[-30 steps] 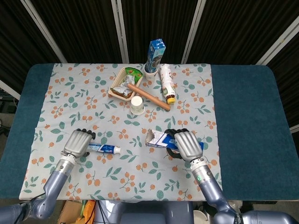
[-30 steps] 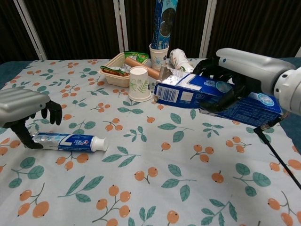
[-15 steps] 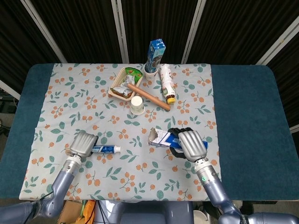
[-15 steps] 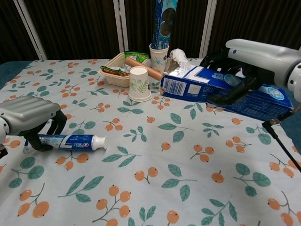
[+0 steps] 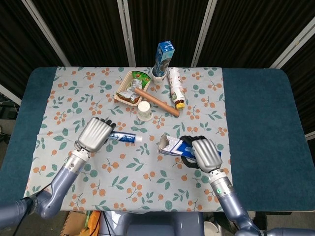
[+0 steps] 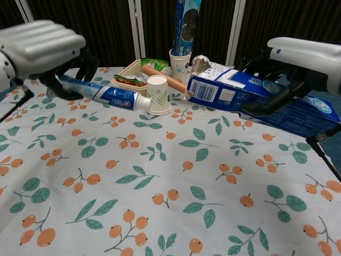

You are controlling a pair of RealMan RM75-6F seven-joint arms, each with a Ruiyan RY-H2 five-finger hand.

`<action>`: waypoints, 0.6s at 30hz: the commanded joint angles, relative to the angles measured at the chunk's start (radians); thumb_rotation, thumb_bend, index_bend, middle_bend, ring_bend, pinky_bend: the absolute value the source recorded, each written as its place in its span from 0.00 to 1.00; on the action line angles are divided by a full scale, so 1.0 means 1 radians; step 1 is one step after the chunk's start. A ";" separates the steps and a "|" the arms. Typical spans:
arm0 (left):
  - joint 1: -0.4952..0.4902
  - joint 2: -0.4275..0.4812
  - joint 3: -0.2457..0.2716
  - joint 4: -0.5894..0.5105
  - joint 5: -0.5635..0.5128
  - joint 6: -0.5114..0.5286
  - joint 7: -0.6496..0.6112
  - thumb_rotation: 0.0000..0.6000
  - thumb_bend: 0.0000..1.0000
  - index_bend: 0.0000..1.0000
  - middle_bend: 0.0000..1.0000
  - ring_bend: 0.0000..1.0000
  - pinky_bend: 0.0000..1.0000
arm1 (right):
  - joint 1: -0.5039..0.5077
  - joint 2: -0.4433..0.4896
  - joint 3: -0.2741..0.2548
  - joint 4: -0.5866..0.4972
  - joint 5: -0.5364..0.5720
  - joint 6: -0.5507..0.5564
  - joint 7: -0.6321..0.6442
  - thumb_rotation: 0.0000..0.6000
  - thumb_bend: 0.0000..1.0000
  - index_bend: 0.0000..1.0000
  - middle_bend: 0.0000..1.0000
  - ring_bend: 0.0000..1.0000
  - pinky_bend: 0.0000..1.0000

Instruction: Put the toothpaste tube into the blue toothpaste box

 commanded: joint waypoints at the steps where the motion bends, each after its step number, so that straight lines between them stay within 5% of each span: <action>1: -0.054 0.062 -0.041 -0.047 0.034 -0.037 0.003 1.00 0.44 0.73 0.75 0.69 0.74 | -0.004 0.003 -0.004 -0.008 -0.001 0.004 0.004 1.00 0.36 0.36 0.47 0.43 0.34; 8: -0.132 0.121 -0.081 -0.114 0.036 -0.107 0.038 1.00 0.44 0.73 0.75 0.69 0.74 | -0.007 0.004 -0.008 -0.027 0.002 0.010 0.008 1.00 0.36 0.36 0.47 0.43 0.34; 18: -0.181 0.083 -0.086 -0.151 -0.004 -0.115 0.092 1.00 0.44 0.73 0.75 0.69 0.74 | -0.012 0.017 -0.008 -0.043 0.006 0.021 0.015 1.00 0.36 0.36 0.47 0.43 0.34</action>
